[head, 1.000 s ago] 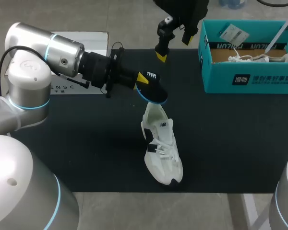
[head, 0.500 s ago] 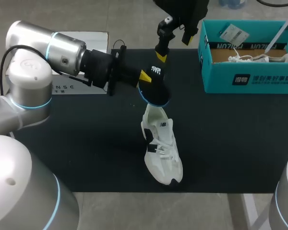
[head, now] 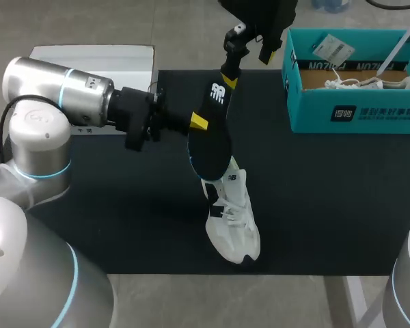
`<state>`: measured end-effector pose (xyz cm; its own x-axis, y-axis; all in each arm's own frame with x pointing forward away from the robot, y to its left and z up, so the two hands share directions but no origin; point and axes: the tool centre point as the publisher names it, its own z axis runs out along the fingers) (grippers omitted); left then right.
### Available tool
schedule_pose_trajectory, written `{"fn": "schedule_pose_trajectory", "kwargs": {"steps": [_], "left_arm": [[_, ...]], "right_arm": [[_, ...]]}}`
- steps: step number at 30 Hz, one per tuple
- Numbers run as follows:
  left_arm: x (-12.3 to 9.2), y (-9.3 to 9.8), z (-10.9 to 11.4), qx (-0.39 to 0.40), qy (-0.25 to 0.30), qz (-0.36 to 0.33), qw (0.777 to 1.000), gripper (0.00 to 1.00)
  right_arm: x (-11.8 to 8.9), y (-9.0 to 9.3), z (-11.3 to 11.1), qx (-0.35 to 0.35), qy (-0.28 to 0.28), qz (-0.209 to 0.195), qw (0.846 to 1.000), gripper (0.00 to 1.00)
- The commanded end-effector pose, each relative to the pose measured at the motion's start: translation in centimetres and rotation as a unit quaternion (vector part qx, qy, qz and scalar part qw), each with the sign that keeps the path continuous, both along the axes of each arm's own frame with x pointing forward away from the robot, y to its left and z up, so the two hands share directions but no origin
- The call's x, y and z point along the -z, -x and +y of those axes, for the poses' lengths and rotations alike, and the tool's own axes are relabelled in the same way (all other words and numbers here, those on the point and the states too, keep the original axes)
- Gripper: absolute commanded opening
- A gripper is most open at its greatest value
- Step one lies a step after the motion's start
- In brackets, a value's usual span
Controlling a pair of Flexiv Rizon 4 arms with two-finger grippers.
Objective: Take the shoe out of the shoebox, open the shoe tongue, remove and reinsert the insole, then place the shoe into the shoebox
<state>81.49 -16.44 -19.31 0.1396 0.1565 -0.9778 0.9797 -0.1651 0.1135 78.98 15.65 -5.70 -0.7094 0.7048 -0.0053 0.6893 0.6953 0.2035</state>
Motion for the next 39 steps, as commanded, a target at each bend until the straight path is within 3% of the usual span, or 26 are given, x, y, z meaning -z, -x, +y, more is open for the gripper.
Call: {"fn": "schedule_pose_trajectory", "kwargs": {"steps": [1, 12, 21, 34, 36, 39], "left_arm": [[0.5, -0.4, -0.2, 0.002, 0.062, -0.072, 0.995, 0.00], [-2.1, -2.8, -1.3, -0.019, 0.051, -0.098, 0.994, 0.00], [-4.2, -5.2, -0.4, -0.048, 0.048, -0.107, 0.992, 0.00], [-4.2, -5.3, -0.2, -0.054, 0.048, -0.106, 0.992, 0.00], [-4.2, -5.3, -0.2, -0.054, 0.048, -0.106, 0.992, 0.00], [-4.2, -5.3, -0.2, -0.054, 0.048, -0.106, 0.992, 0.00]], "right_arm": [[0.0, -0.1, 0.0, 0.000, 0.000, 0.001, 1.000, 1.00], [0.0, -0.1, 0.0, 0.000, 0.000, 0.001, 1.000, 1.00], [0.0, -0.1, 0.0, 0.000, 0.000, 0.001, 1.000, 1.00], [0.0, -0.1, 0.0, 0.000, 0.000, 0.001, 1.000, 1.00], [0.6, -0.3, -1.4, -0.009, -0.069, -0.002, 0.998, 1.00], [2.0, -0.3, -4.0, -0.016, -0.193, -0.020, 0.981, 1.00]]}}
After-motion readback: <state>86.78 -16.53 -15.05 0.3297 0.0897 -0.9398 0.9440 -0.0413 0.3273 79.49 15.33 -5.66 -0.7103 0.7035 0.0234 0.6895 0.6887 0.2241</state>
